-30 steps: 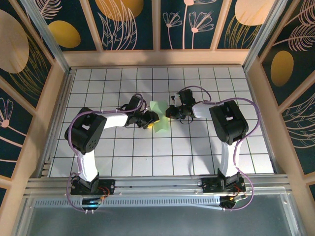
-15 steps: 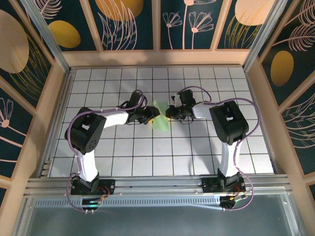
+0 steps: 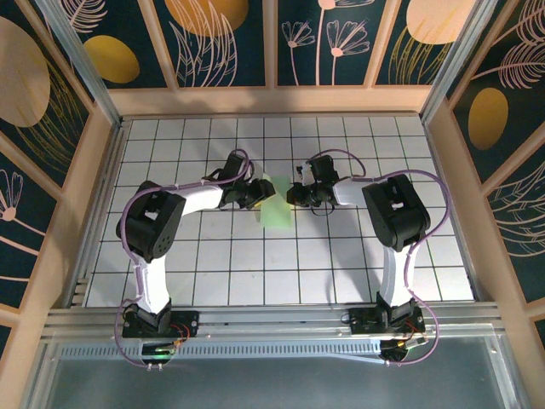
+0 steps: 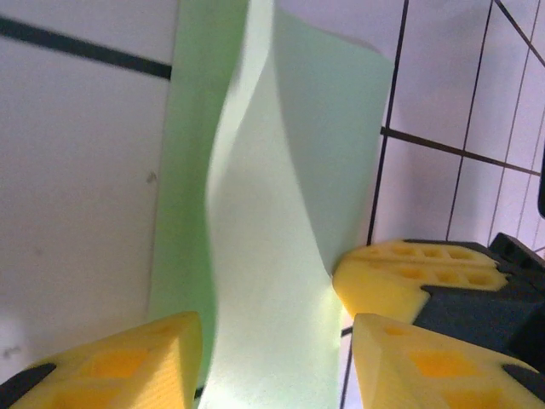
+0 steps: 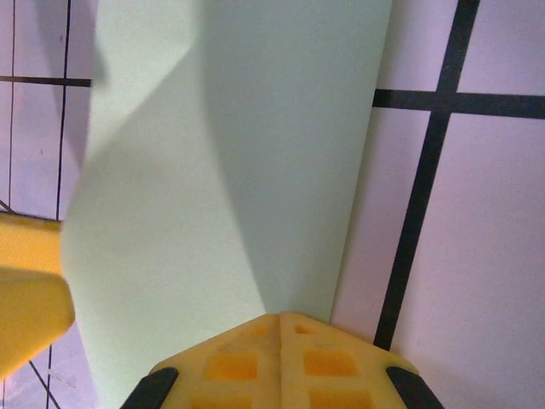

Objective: Fold a paper plane with a square sheet of paper (fold left side to right side)

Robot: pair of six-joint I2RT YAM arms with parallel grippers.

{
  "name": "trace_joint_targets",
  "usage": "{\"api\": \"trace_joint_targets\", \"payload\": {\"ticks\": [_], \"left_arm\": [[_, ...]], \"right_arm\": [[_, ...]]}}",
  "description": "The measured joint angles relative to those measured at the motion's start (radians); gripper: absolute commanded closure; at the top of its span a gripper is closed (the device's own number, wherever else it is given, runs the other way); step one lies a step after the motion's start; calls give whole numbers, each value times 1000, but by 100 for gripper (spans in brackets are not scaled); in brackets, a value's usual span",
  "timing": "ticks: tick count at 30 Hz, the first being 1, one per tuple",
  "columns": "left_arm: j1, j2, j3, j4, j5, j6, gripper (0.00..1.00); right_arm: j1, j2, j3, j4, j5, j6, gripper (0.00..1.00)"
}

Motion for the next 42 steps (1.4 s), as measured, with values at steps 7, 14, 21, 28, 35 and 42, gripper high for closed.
{"api": "trace_joint_targets", "payload": {"ticks": [7,14,21,28,35,42], "left_arm": [[22,43,39,-25,16,55,61],[25,44,39,-31,20,73,81],[25,44,14,-23,27,61,100],[25,32,5,-17,44,42,100],[25,8,1,-11,77,21,100],[25,8,1,-13,105,21,100]], "right_arm": [[0,0,0,0,0,-2,100],[0,-2,0,-1,4,-11,100],[-3,-13,0,-9,11,-29,77],[-9,-145,-50,-12,112,-98,52],[102,-423,-275,42,279,-194,39],[425,-534,-458,84,525,-266,28]]}}
